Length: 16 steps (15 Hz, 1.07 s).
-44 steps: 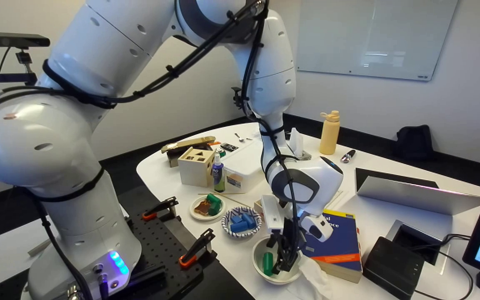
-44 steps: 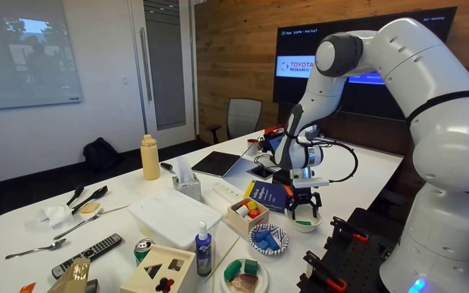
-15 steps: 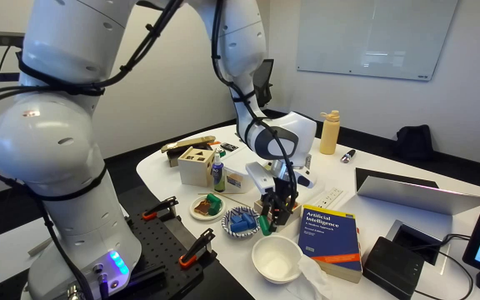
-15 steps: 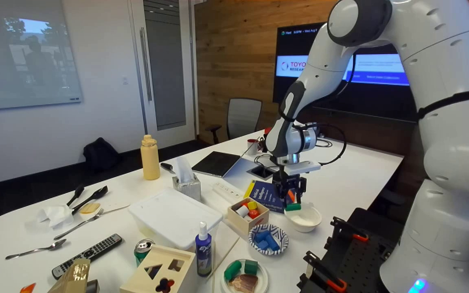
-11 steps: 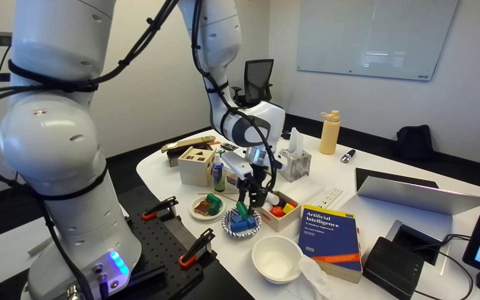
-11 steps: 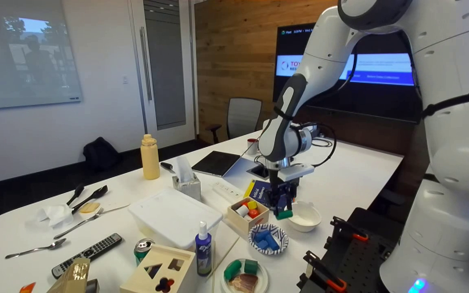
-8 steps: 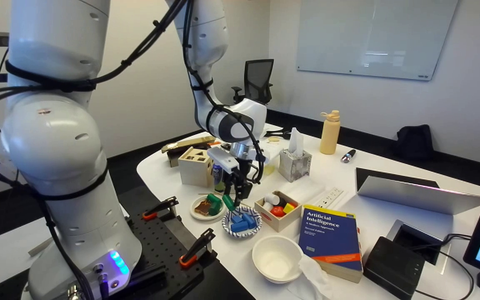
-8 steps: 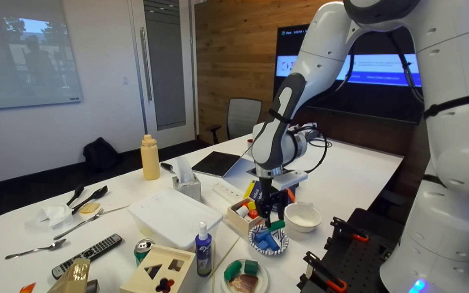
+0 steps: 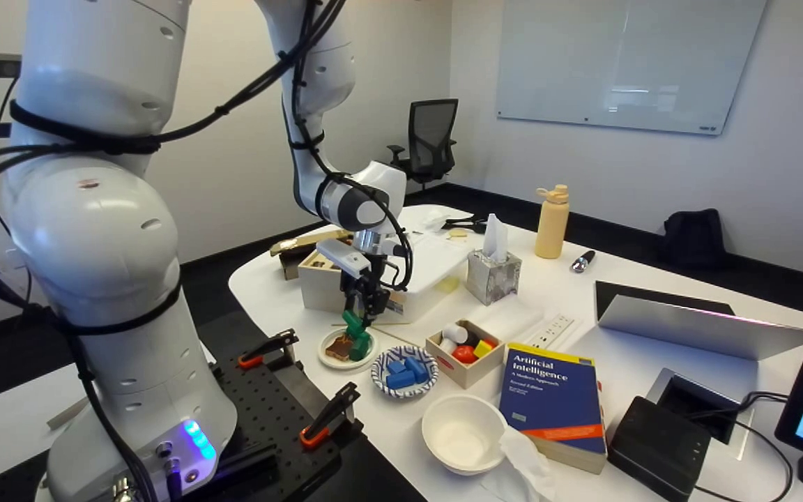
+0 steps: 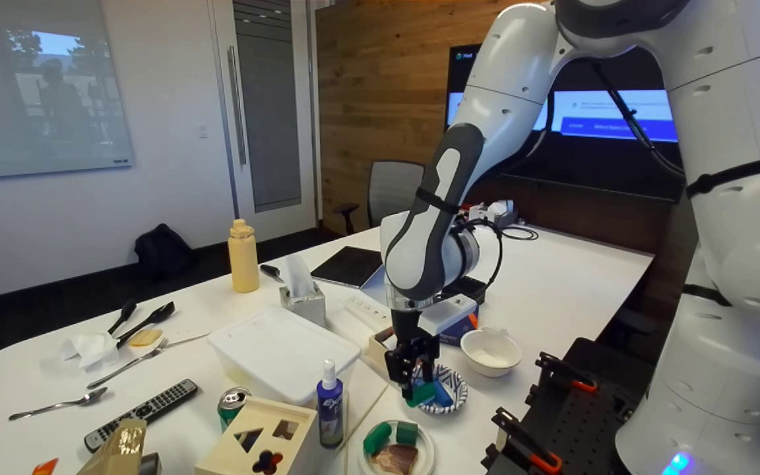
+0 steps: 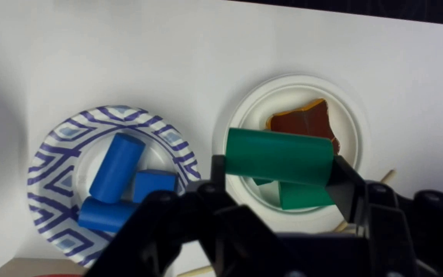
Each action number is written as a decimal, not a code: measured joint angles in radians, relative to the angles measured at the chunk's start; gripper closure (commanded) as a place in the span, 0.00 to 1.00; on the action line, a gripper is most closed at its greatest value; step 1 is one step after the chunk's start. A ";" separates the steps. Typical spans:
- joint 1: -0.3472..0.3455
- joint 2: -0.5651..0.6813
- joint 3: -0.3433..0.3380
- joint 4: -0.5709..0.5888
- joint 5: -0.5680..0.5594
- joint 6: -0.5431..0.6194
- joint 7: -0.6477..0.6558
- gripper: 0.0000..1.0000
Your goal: Put the yellow block from the white bowl in the box then put the green blocks on the white plate.
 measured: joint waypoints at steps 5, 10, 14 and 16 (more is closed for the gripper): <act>0.029 0.110 0.022 0.029 0.000 0.027 0.000 0.59; 0.051 0.252 0.030 0.090 -0.008 0.118 -0.003 0.59; 0.056 0.317 0.030 0.136 -0.011 0.127 -0.003 0.07; 0.055 0.323 0.029 0.143 -0.011 0.129 -0.003 0.00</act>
